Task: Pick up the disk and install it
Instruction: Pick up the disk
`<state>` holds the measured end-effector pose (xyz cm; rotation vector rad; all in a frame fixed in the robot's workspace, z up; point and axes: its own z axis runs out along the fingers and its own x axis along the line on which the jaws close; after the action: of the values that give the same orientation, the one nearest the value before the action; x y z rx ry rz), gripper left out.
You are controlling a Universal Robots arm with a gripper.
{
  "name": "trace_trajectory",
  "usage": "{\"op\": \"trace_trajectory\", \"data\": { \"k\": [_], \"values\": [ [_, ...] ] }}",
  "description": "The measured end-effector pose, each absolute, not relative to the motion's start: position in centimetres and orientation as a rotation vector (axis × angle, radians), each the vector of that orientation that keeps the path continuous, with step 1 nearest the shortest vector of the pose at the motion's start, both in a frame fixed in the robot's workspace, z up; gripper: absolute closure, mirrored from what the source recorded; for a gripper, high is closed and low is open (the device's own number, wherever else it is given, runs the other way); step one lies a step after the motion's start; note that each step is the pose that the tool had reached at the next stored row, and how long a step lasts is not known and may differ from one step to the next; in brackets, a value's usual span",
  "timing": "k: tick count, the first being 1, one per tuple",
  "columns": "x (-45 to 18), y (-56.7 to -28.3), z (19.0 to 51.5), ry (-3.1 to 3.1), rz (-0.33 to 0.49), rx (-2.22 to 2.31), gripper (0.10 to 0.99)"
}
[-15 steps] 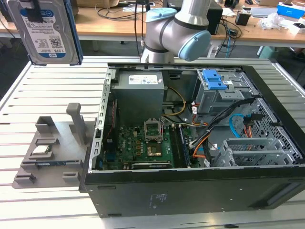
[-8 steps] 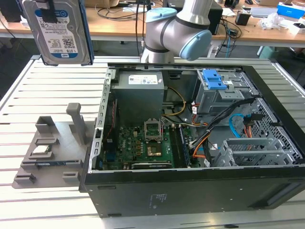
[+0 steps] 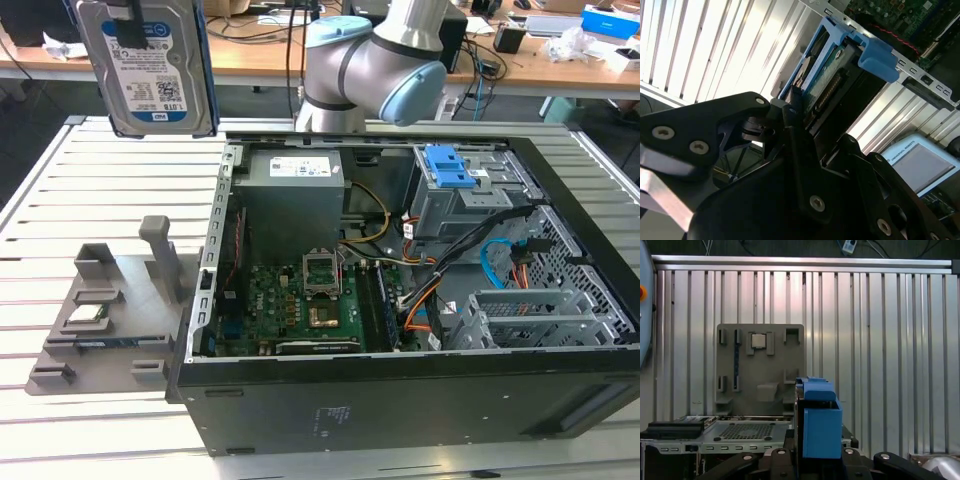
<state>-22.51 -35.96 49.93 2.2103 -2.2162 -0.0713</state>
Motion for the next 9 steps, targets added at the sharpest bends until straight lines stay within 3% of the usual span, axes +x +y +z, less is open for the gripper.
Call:
{"op": "trace_trajectory", "data": {
  "k": [9],
  "values": [
    [-20.6, -36.0, 49.9, -2.216, -0.071, 2.21, 0.729]
  ]
}}
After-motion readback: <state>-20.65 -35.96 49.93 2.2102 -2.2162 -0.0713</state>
